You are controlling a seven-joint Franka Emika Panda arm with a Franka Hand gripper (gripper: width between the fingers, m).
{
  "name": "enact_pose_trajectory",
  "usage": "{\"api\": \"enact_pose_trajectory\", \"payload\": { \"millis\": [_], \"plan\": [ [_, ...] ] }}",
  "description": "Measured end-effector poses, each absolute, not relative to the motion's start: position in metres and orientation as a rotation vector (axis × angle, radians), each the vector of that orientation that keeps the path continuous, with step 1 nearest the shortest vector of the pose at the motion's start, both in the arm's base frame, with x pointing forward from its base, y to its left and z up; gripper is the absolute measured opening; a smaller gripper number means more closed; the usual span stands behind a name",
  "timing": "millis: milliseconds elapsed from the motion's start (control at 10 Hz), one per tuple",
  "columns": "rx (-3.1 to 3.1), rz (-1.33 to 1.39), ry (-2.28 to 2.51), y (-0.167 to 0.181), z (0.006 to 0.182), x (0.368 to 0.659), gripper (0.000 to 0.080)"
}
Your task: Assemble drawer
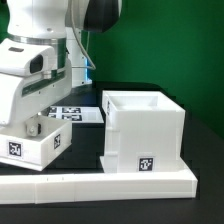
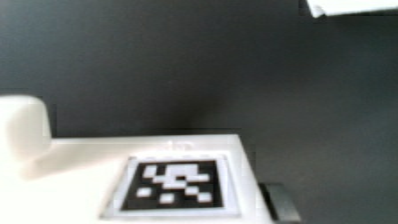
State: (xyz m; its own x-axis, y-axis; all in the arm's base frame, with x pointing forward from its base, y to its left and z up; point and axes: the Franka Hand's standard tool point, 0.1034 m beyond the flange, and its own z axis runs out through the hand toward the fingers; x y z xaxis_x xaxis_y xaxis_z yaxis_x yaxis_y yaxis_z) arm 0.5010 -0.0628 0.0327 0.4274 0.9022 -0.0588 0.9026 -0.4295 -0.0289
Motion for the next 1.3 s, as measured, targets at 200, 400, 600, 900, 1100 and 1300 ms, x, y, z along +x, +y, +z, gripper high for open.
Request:
{"api": "enact_pose_trajectory", "payload": {
  "millis": [200,400,600,900,1100,1300],
  "plan": [
    [2.516,-0.116,1.86,-0.066,0.033,0.5,0.0047],
    [2.282,-0.138,2.136,-0.07,0.028,0.506,0.0047],
    [2.168,-0.158,2.24,-0.068,0.025,0.508,0.0047],
    [2.182,-0.161,2.229,-0.07,0.024,0.507,0.0047],
    [2.184,-0.157,2.224,-0.067,0.02,0.511,0.0047],
    [2.179,-0.137,2.218,-0.061,0.021,0.518,0.0047]
  ]
}}
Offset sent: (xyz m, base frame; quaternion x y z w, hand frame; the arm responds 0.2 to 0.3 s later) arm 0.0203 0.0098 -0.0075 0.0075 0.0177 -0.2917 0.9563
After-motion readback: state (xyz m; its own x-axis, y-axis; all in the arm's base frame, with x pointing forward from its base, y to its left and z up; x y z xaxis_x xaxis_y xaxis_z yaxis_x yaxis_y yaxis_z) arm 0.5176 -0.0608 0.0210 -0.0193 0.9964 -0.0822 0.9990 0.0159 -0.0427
